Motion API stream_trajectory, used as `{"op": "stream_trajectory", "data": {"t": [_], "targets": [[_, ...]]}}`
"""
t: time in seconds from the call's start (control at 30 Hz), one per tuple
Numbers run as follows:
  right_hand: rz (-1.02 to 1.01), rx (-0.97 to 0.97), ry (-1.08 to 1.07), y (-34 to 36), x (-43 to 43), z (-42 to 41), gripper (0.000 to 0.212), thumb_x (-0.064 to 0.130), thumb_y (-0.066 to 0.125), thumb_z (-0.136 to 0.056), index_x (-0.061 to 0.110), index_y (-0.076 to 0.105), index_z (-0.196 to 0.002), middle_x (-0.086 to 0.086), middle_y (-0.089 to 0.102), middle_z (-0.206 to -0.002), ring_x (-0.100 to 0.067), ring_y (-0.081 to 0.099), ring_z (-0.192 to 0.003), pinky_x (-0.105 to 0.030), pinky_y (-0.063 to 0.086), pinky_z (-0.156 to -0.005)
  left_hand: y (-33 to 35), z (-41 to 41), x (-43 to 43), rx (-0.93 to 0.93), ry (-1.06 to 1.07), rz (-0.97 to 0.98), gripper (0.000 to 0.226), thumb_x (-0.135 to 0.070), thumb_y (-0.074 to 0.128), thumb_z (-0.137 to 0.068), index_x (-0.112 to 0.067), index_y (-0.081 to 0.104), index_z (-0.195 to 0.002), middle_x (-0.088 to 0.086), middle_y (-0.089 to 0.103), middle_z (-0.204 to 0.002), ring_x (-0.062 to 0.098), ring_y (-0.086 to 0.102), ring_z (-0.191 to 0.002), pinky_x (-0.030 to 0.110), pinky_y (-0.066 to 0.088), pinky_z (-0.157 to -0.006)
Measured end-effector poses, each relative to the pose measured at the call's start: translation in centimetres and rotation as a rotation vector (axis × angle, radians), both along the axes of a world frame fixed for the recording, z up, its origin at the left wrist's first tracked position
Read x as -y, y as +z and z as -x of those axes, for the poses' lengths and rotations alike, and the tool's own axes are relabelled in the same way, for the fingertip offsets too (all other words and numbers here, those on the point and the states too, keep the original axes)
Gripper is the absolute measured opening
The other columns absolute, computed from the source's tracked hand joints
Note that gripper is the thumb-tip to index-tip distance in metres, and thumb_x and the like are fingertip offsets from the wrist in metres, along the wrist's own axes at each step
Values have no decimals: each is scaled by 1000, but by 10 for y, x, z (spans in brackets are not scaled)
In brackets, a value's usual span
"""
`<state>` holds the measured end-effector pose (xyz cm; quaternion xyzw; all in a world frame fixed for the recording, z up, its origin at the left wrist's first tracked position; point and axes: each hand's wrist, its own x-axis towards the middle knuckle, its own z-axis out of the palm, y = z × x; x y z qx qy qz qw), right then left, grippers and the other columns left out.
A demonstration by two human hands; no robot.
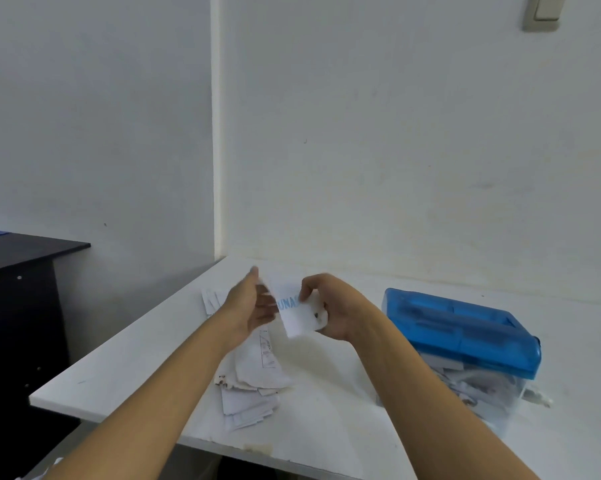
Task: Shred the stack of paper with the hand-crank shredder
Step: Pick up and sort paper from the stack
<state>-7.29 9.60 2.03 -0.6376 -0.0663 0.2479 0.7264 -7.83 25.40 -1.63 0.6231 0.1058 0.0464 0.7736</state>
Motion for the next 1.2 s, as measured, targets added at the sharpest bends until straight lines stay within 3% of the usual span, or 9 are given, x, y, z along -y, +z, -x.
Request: {"op": "stream_trajectory", "data": {"t": [0.1, 0.23, 0.37, 0.5, 0.63, 0.73, 0.87, 0.97, 1.2], "targets": [[235, 175, 16, -8, 6, 7, 13, -3, 47, -87, 6, 53, -93, -16, 63, -97, -29, 63, -84, -36, 51, -71, 21, -5, 3, 52, -75, 203, 54, -55, 43, -104, -10, 65, -126, 16, 73, -119, 35, 68, -115, 44, 56, -94], [105, 208, 20, -10, 12, 11, 21, 1, 51, -90, 2, 61, -109, -16, 66, -103, -29, 64, -89, -34, 52, -70, 43, -7, 16, 134, -66, 29, 38, -20, 60, -102, -4, 57, -136, 17, 73, -119, 33, 72, -107, 44, 60, -90], [53, 374, -142, -1, 21, 12, 17, 7, 62, -94, 0, 65, -109, -19, 71, -110, -29, 69, -89, -32, 58, -68, 69, 4, 28, 252, -129, -6, 30, -17, 52, -106, -1, 61, -129, 19, 75, -110, 29, 75, -96, 35, 63, -72], [164, 582, -160, 15, 38, 20, 21, 18, 59, -100, 4, 68, -112, -15, 72, -112, -32, 70, -105, -44, 61, -87, 96, 20, 44, 279, -273, -49, 31, -23, 58, -103, -1, 65, -125, 14, 75, -114, 27, 74, -103, 37, 63, -82], [290, 666, -114, 37, 62, 35, 24, 21, 52, -104, 6, 64, -119, -11, 69, -115, -29, 67, -106, -33, 62, -76, 113, 26, 68, 331, -389, -49, 23, -15, 53, -105, -3, 63, -123, 12, 76, -110, 25, 75, -100, 34, 63, -76], [335, 668, -122, 49, 86, 45, 17, 21, 51, -104, 15, 64, -112, -2, 70, -110, -20, 67, -101, -26, 58, -72, 122, 26, 90, 355, -433, -18, 26, -13, 49, -107, -2, 63, -125, 12, 75, -105, 24, 75, -95, 35, 63, -78], [447, 704, -185, 63, 126, 51, 18, 12, 54, -100, 15, 68, -111, 2, 73, -108, -16, 69, -100, -31, 59, -86, 130, 23, 123, 395, -500, -30, 25, -16, 48, -108, -8, 63, -125, 8, 77, -107, 23, 75, -99, 39, 62, -84], [548, 748, -299, 70, 159, 53, 19, 13, 59, -99, 16, 69, -114, 6, 74, -106, -13, 70, -98, -34, 57, -92, 130, 18, 147, 433, -533, -158, 28, -25, 54, -105, -13, 61, -129, 5, 75, -118, 25, 71, -110, 44, 58, -97], [772, 792, -469, 60, 214, 54, 25, 20, 60, -100, 16, 67, -124, 3, 71, -113, -18, 67, -100, -29, 56, -84, 89, 5, 184, 456, -457, -727, 40, -18, 74, -93, -18, 57, -129, -4, 67, -115, 14, 67, -104, 34, 59, -91]]}}
